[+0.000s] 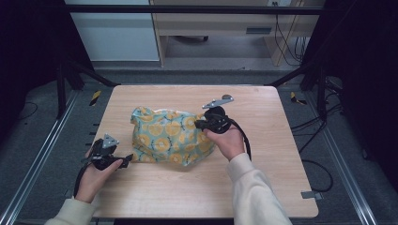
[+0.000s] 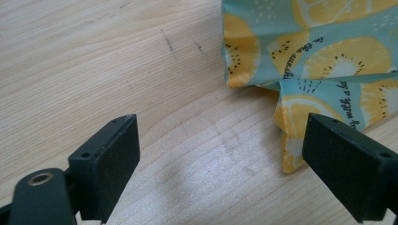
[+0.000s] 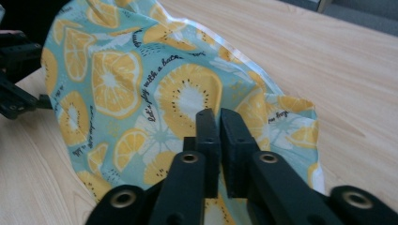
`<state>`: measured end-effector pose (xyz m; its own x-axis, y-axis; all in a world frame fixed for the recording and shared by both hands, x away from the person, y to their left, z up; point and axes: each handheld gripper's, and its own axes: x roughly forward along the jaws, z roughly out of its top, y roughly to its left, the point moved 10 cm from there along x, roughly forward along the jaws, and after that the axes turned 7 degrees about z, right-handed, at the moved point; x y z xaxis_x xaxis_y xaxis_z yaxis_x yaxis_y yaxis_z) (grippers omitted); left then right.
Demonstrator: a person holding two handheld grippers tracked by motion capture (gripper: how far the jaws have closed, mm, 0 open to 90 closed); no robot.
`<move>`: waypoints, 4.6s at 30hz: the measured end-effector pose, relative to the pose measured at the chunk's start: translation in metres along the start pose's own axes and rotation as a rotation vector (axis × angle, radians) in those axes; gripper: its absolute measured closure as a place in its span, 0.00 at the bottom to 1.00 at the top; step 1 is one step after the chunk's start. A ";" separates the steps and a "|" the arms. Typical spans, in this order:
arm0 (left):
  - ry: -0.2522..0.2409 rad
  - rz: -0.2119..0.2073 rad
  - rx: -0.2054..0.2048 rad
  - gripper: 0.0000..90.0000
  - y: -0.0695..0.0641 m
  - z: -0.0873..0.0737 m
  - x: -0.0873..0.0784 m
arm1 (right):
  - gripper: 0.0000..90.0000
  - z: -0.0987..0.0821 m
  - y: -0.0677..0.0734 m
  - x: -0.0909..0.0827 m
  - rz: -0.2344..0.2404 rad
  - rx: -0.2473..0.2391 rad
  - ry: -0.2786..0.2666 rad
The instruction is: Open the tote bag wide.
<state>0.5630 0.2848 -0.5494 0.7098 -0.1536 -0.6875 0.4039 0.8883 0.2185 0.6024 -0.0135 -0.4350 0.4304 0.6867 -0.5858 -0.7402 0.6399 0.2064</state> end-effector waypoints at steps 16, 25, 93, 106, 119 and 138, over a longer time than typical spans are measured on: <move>-0.038 0.007 -0.021 0.20 0.010 0.006 -0.013 | 1.00 -0.017 0.089 -0.042 0.084 -0.204 -0.107; -0.141 -0.050 -0.022 0.30 0.013 0.040 -0.039 | 1.00 -0.040 0.089 -0.041 0.090 -0.202 -0.083; -0.261 -0.184 0.144 1.00 -0.018 0.116 -0.087 | 0.60 0.002 0.006 -0.023 -0.078 -0.096 0.089; -0.264 -0.201 0.152 1.00 -0.020 0.116 -0.092 | 0.99 -0.013 -0.004 -0.007 -0.067 -0.100 0.213; -0.271 -0.226 0.190 1.00 -0.030 0.099 -0.109 | 1.00 -0.009 0.050 -0.077 0.003 -0.194 -0.028; -0.242 -0.243 0.196 0.99 -0.043 0.067 -0.097 | 1.00 -0.080 0.085 -0.080 0.060 -0.270 0.039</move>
<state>0.5154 0.2330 -0.4459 0.6858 -0.4676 -0.5578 0.6630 0.7174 0.2137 0.4636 -0.0416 -0.4329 0.3649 0.7036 -0.6098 -0.8771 0.4794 0.0283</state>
